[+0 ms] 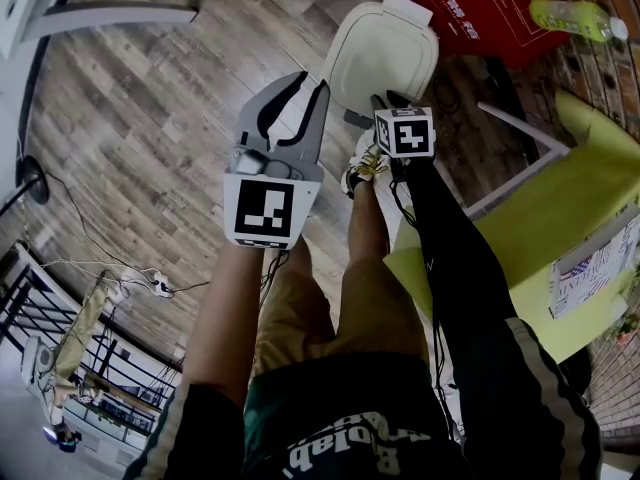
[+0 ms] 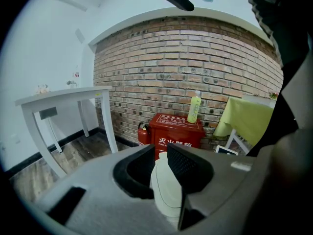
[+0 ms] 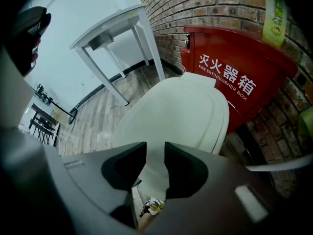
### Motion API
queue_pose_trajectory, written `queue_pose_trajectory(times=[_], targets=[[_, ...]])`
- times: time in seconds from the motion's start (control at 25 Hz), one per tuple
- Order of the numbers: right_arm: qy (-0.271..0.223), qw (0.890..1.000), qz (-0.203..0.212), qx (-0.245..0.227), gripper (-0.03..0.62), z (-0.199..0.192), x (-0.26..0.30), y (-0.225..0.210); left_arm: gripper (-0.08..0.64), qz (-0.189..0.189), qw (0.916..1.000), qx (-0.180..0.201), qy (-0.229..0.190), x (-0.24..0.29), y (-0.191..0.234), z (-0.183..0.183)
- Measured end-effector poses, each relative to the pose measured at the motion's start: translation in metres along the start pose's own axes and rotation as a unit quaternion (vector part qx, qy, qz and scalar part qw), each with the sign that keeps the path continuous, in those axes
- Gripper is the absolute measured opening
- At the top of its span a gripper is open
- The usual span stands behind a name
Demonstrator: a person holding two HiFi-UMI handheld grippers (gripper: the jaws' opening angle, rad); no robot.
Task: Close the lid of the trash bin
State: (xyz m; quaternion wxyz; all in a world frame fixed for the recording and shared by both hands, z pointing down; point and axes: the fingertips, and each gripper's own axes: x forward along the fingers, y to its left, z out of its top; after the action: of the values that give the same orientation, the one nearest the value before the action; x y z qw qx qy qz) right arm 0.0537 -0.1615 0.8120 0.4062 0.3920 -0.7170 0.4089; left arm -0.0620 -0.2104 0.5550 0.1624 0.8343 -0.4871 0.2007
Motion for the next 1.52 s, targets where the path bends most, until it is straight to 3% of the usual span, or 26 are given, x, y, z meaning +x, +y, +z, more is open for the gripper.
queue_pose_trajectory(times=[0.72,1.52], targets=[[-0.006,1.0,-0.002,0.016,0.1,-0.0024,0.0049,-0.0059,0.086,0.0,1.0,-0.001,0.006,0.0022,0.002,-0.0042],[-0.004,1.0,-0.009,0.003,0.095,-0.0035,0.0041,-0.0053,0.087,0.001,1.0,-0.003,0.005,0.0014,0.0033,-0.006]])
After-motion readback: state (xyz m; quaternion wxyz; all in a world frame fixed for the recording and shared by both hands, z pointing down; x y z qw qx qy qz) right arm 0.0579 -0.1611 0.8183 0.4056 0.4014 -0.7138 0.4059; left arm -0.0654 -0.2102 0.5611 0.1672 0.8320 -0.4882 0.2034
